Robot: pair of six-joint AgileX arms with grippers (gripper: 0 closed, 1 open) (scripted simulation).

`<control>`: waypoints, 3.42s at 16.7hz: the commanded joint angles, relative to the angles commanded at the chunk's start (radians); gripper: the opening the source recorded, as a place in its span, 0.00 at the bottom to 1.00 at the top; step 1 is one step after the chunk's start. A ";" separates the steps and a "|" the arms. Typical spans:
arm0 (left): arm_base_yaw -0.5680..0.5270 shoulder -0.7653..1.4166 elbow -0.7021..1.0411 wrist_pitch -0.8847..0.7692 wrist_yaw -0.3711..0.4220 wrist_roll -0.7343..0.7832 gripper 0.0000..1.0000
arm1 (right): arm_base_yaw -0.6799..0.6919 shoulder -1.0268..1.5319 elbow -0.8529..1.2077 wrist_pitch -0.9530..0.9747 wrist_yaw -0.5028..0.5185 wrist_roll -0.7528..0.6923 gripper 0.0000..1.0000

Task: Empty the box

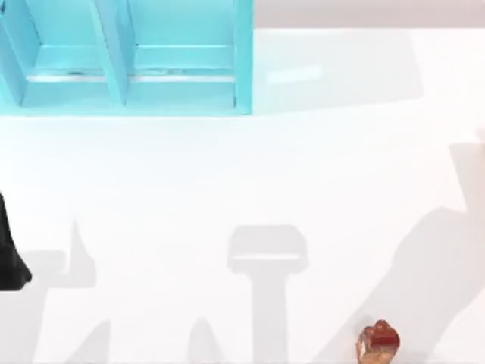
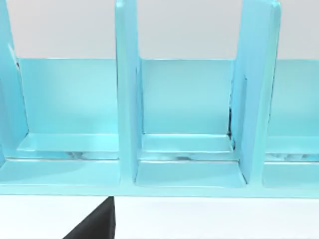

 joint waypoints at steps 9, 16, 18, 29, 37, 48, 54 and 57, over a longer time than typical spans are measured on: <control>0.000 0.000 0.000 0.000 0.000 0.000 1.00 | -0.001 0.001 0.016 -0.016 -0.001 0.000 0.00; 0.000 0.000 0.000 0.000 0.000 0.000 1.00 | -0.006 -0.006 0.339 -0.361 -0.001 -0.004 0.00; 0.000 0.000 0.000 0.000 0.000 0.000 1.00 | -0.006 -0.014 0.428 -0.452 -0.001 -0.004 0.00; 0.000 0.000 0.000 0.000 0.000 0.000 1.00 | 0.110 -0.055 0.384 -0.451 0.007 0.110 0.00; 0.000 0.000 0.000 0.000 0.000 0.000 1.00 | 0.666 -0.231 -0.065 -0.200 0.042 0.662 0.00; 0.000 0.000 0.000 0.000 0.000 0.000 1.00 | 0.885 -0.322 -0.278 -0.068 0.057 0.884 0.00; 0.000 0.000 0.000 0.000 0.000 0.000 1.00 | 0.896 -0.274 -0.378 0.093 0.060 0.893 0.00; 0.000 0.000 0.000 0.000 0.000 0.000 1.00 | 0.897 -0.268 -0.388 0.106 0.061 0.894 0.00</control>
